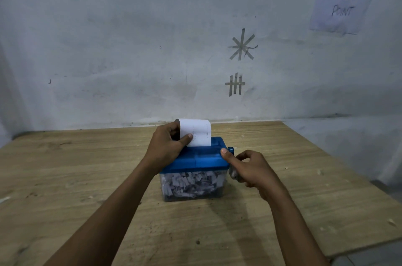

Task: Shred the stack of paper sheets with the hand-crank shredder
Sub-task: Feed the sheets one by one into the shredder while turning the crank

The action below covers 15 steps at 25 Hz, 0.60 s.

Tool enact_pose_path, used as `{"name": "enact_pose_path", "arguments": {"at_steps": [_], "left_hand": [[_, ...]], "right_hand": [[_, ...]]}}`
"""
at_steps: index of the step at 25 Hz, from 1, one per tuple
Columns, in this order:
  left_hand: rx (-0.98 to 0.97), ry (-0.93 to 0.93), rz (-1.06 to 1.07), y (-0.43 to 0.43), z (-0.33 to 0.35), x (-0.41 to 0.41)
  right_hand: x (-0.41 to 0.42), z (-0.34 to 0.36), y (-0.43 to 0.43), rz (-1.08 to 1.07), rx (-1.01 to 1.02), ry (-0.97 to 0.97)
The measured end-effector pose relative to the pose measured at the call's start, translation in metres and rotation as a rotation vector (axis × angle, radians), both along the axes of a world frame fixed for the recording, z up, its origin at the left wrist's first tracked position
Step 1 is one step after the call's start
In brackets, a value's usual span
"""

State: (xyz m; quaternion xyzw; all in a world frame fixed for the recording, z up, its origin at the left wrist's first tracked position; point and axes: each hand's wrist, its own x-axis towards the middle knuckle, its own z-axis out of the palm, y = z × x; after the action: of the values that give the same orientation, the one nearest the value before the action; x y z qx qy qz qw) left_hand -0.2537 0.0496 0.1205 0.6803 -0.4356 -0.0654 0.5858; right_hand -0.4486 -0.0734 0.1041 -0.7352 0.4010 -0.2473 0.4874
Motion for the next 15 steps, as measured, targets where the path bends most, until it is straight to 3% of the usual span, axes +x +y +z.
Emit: {"name": "enact_pose_path", "arguments": {"at_steps": [5,9,15], "left_hand": [[0.055,-0.046,0.04,-0.001,-0.002,0.002],[0.097,-0.052,0.057,-0.001,-0.003,0.003],[0.328,-0.184,0.169,-0.002,-0.003,0.002]], "right_hand": [[0.002,0.016,-0.01,0.083,-0.086,0.089],[0.008,0.033,-0.013,0.112,-0.438,0.257],[0.03,0.046,-0.03,0.114,-0.594,0.374]]}}
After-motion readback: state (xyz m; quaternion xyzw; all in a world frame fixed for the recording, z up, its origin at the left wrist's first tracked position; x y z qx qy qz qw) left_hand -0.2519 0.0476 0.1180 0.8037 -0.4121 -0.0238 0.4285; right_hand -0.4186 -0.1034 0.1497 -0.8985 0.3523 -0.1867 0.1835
